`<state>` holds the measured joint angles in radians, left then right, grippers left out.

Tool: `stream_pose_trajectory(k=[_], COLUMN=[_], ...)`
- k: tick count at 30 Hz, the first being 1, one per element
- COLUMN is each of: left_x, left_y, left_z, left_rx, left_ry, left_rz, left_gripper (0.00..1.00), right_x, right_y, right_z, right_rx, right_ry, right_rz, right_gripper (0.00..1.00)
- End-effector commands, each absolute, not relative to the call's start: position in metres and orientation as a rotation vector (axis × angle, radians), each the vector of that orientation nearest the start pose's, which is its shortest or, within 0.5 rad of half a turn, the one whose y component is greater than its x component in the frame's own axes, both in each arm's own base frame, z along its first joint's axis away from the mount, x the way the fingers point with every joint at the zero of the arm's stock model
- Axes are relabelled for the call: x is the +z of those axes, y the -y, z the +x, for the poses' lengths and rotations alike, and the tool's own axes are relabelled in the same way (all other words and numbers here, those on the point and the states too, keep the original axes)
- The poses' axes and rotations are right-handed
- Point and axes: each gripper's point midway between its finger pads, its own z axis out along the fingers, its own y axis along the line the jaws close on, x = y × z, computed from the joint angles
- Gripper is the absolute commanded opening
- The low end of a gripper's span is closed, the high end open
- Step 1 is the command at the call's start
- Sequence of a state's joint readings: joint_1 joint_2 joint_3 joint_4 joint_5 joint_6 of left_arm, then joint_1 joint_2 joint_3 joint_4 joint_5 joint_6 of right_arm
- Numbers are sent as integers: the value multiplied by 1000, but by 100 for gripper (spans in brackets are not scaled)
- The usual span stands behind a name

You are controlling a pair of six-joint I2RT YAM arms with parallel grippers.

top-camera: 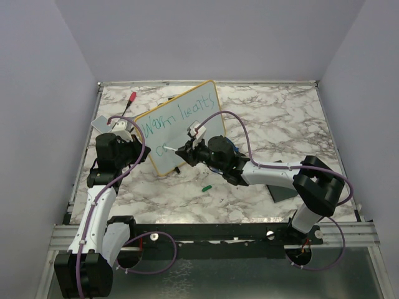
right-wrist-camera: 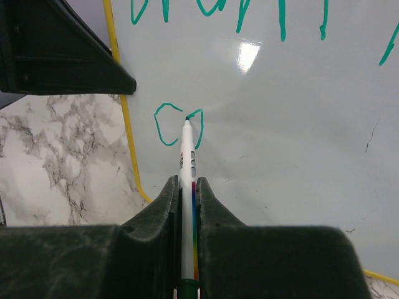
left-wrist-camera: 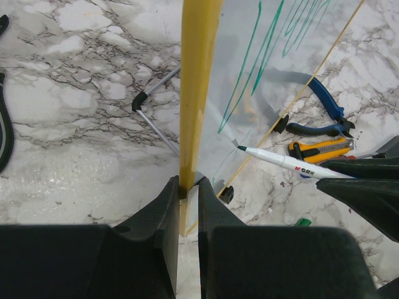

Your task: Write a sentence on the whiteboard

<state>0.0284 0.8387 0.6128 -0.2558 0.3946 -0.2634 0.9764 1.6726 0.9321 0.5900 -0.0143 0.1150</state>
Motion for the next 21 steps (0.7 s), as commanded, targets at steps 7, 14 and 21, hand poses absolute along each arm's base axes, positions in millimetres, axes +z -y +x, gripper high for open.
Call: stream_pose_trajectory(k=[7,14,21], left_x=[172,173,172], left_y=[64,63,64], left_z=[288,288,288], left_rx=[-518,-513,-516], left_ry=[-2054,-2051,-2052], left_rz=[-74,-76,-76], left_gripper=[0,0,0], right_x=[200,218,217], right_y=[-426,-419,-408], right_z=[273,271,277], right_rx=[857,858,805], right_ry=[-1567,-1539,-1553], right_rz=[-730,-700,-663], right_gripper=[1,1,1])
